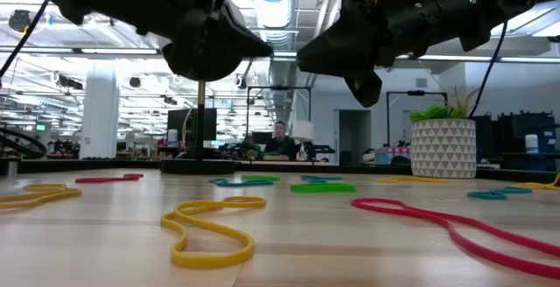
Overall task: Pick and place items into bin
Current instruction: Put the blue rubber band into the white bin
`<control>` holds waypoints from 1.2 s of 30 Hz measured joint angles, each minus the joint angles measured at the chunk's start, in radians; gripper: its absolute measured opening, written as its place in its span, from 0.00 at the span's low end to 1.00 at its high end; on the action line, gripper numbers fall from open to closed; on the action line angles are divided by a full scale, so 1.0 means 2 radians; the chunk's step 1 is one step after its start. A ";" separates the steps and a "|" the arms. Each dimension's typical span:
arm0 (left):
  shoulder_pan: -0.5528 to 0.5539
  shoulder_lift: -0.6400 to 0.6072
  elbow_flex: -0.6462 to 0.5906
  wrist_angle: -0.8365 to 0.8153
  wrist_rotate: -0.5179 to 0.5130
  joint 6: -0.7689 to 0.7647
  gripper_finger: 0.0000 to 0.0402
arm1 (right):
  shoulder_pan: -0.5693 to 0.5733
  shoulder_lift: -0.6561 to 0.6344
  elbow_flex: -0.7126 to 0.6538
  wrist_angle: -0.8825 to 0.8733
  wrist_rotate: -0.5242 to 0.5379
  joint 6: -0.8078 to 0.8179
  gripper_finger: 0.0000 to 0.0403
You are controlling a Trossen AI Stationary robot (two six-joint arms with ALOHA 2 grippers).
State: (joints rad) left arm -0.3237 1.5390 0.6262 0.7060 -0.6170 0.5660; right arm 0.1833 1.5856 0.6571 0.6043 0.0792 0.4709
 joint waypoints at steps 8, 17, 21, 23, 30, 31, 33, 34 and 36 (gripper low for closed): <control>-0.130 -0.093 0.000 0.000 -0.200 0.108 0.00 | -0.001 0.000 0.000 -0.036 0.000 0.000 0.18; -0.336 -0.226 0.000 -0.062 -0.375 0.083 0.00 | -0.001 0.000 0.000 -0.052 0.000 0.000 0.18; -0.420 -0.265 0.000 -0.118 -0.403 0.052 0.00 | -0.001 0.000 0.000 -0.052 0.000 0.000 0.18; -0.457 -0.282 0.000 -0.151 -0.401 0.024 0.00 | -0.001 0.000 0.000 -0.052 0.000 0.000 0.18; -0.522 -0.342 0.000 -0.328 -0.268 -0.133 0.00 | -0.001 0.000 0.000 -0.051 0.000 0.000 0.18; -0.519 -0.349 0.000 -0.348 -0.255 -0.162 0.00 | -0.001 0.000 0.000 -0.051 0.000 0.000 0.18; -0.507 -0.368 0.000 -0.405 -0.214 -0.231 0.00 | -0.001 0.000 0.000 -0.048 0.000 0.000 0.18; -0.499 -0.378 0.000 -0.443 -0.176 -0.271 0.00 | -0.001 0.000 0.000 -0.047 0.000 0.000 0.18; -0.481 -0.397 0.000 -0.515 -0.095 -0.365 0.00 | -0.003 0.000 0.000 -0.048 0.000 0.000 0.18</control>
State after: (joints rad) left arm -1.2850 0.7455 0.6262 -0.3238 -0.8076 -0.1639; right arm 0.1771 1.5856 0.6571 0.5091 0.0792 0.4706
